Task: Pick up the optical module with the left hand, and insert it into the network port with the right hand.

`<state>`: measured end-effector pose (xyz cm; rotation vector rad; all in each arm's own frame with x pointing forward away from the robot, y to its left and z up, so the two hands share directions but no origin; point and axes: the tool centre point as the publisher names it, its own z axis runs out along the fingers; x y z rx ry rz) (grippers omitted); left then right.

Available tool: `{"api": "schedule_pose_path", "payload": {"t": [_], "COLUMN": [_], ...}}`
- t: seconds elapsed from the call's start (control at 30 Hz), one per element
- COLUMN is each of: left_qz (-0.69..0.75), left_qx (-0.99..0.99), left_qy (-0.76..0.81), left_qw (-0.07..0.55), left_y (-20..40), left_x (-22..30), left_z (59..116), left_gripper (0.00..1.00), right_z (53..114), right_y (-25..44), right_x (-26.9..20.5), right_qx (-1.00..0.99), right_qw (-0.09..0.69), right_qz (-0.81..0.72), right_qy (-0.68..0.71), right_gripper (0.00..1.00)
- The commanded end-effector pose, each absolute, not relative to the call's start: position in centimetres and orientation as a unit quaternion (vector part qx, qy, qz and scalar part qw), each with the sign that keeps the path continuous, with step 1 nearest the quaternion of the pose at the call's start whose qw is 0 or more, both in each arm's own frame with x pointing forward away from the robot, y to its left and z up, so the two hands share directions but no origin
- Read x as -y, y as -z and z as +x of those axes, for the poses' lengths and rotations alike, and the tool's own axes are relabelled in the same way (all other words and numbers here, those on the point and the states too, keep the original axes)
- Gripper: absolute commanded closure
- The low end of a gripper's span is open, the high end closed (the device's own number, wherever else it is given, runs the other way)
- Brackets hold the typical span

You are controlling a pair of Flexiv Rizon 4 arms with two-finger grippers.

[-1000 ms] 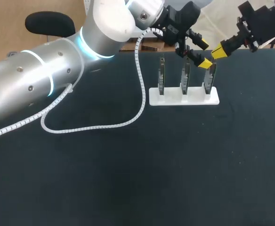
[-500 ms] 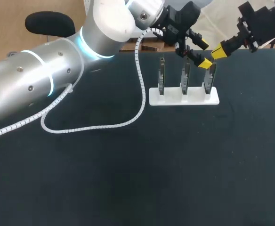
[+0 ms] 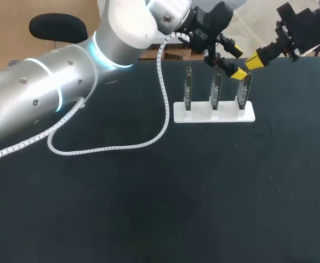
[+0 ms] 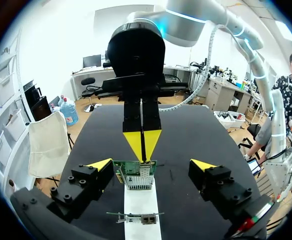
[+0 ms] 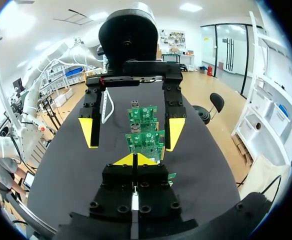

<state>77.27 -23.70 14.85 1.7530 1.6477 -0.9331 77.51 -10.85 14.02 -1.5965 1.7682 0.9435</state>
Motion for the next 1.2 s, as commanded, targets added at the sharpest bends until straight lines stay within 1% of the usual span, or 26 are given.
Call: {"api": "schedule_pose_path", "payload": {"t": [0.03,0.43,0.8,1.03,1.2], "left_qz": [0.653,0.653,0.653,0.653,0.657], "left_qx": [-0.614,-0.614,-0.614,-0.607,-0.598], "left_qy": [0.346,0.346,0.346,0.337,0.319], "left_qw": [0.278,0.278,0.278,0.303,0.329], "left_y": [-14.8,-14.8,-14.8,-16.2,-18.3], "left_x": [23.6,23.6,23.6,23.7,23.3], "left_z": [77.1,77.1,77.1,77.8,78.5], "left_gripper": [0.00,0.00,0.00,0.00,0.00], "right_z": [77.5,77.8,77.7,77.5,77.6], "right_y": [-13.1,-14.8,-16.3,-16.9,-17.7], "right_x": [10.8,11.1,12.6,13.2,13.5], "right_qx": [-0.662,-0.656,-0.660,-0.662,-0.660], "right_qw": [0.285,0.308,0.326,0.337,0.349], "right_qz": [-0.596,-0.589,-0.584,-0.580,-0.577], "right_qy": [-0.354,-0.357,-0.342,-0.335,-0.331], "right_gripper": [1.00,1.00,1.00,1.00,1.00]}}
